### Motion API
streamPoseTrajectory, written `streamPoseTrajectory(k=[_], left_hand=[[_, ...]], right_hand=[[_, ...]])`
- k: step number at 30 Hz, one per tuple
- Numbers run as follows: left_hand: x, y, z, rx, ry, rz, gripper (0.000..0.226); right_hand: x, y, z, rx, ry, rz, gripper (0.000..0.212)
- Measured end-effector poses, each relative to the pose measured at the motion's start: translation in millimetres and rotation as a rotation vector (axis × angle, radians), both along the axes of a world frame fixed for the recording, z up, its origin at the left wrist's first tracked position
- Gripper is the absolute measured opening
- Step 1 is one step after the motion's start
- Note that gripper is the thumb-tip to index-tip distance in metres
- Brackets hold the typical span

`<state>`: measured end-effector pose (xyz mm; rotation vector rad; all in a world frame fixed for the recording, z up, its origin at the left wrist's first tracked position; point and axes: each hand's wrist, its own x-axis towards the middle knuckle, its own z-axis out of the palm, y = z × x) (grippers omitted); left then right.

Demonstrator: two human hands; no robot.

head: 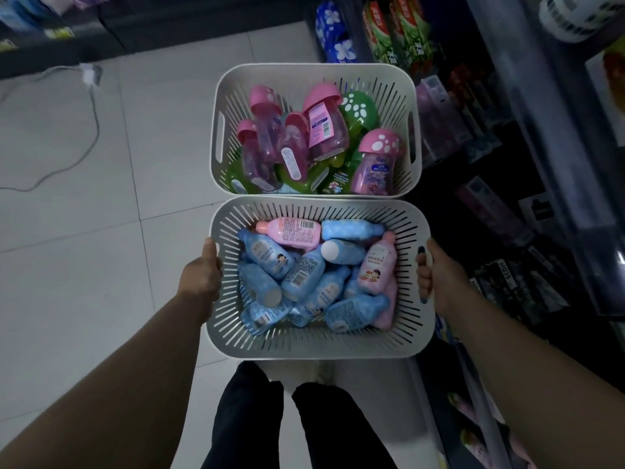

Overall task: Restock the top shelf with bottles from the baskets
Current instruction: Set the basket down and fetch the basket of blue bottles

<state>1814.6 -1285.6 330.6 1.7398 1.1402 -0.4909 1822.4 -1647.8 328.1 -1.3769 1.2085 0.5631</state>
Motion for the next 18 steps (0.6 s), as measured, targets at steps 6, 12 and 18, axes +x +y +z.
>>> streamPoseTrajectory(k=[6, 12, 18], left_hand=[[-2.6, -10.8, 34.2, 0.315, 0.0, -0.329, 0.052], [-8.9, -10.3, 107.9, 0.504, -0.151, -0.594, 0.04], [-1.4, -3.3, 188.8, 0.554, -0.329, -0.623, 0.039]], right_hand=[[3.1, 17.2, 28.6, -0.496, -0.141, 0.504, 0.044], [13.6, 46.3, 96.9, -0.648, -0.387, 0.82, 0.044], [22.3, 83.2, 179.1, -0.784, -0.604, 0.967, 0.039]])
